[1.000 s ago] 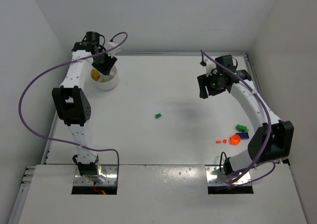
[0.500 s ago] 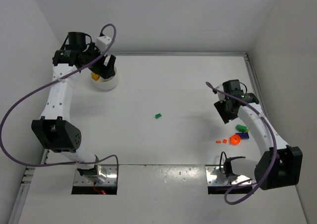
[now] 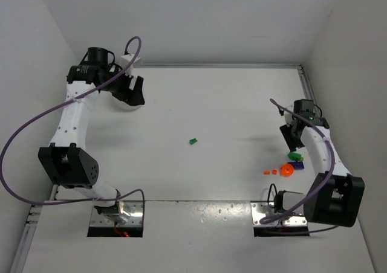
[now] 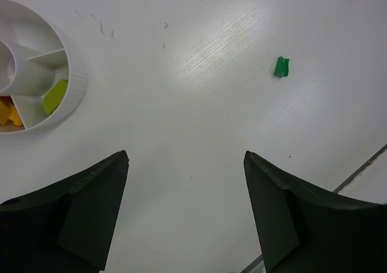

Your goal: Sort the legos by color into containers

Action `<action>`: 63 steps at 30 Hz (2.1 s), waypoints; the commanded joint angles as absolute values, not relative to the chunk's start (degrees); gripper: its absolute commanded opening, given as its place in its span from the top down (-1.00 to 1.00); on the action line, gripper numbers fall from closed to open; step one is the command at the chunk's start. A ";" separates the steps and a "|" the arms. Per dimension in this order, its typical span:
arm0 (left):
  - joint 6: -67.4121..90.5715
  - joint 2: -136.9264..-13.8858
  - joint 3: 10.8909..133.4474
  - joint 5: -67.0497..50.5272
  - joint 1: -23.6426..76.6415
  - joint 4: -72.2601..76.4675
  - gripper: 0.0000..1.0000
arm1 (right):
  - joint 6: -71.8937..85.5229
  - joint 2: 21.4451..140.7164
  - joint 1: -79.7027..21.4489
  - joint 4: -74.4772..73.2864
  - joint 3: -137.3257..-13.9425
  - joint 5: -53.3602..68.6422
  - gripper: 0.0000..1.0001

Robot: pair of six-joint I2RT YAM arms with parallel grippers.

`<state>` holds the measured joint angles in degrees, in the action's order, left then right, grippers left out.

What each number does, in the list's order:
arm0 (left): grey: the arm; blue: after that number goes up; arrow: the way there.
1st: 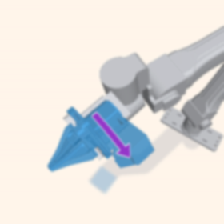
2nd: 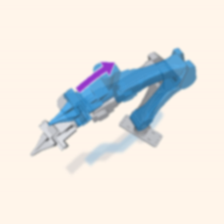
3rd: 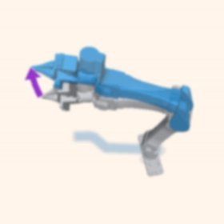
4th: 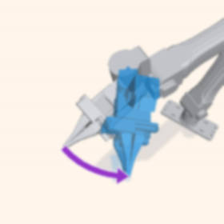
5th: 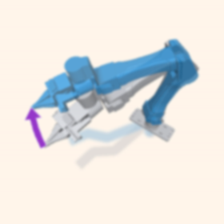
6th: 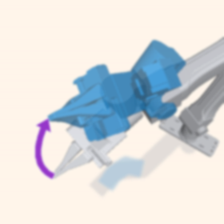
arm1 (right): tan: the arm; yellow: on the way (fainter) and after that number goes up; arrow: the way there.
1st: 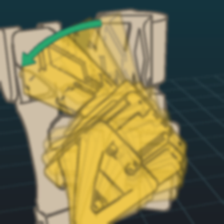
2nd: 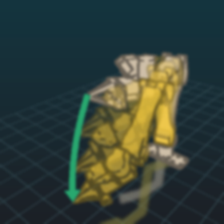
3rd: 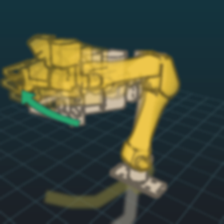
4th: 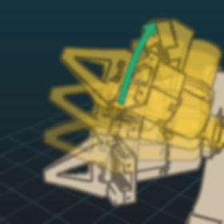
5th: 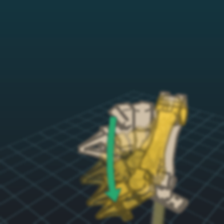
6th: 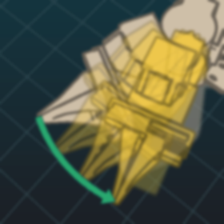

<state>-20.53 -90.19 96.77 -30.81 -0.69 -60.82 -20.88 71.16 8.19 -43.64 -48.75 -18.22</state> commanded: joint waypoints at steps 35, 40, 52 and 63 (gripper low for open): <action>-17.75 -88.15 94.66 -29.09 4.48 -60.21 -0.66 | -31.99 92.89 37.27 -30.85 -48.78 1.93 0.45; -17.75 -87.10 93.96 -29.09 4.48 -59.68 -0.66 | -31.46 95.18 35.69 -30.32 -48.78 1.93 0.47; -18.28 -82.62 85.18 -29.09 4.48 -55.72 -0.66 | -29.71 99.84 27.52 -32.51 -51.15 2.46 0.49; -21.18 -79.28 76.56 -31.28 2.11 -52.12 -0.66 | -26.19 103.88 12.41 -38.23 -54.93 2.99 0.52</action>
<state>-19.44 -81.82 78.06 -28.99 3.29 -54.50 -28.45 100.62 16.49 -36.99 -53.69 -2.13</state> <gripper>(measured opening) 0.829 0.241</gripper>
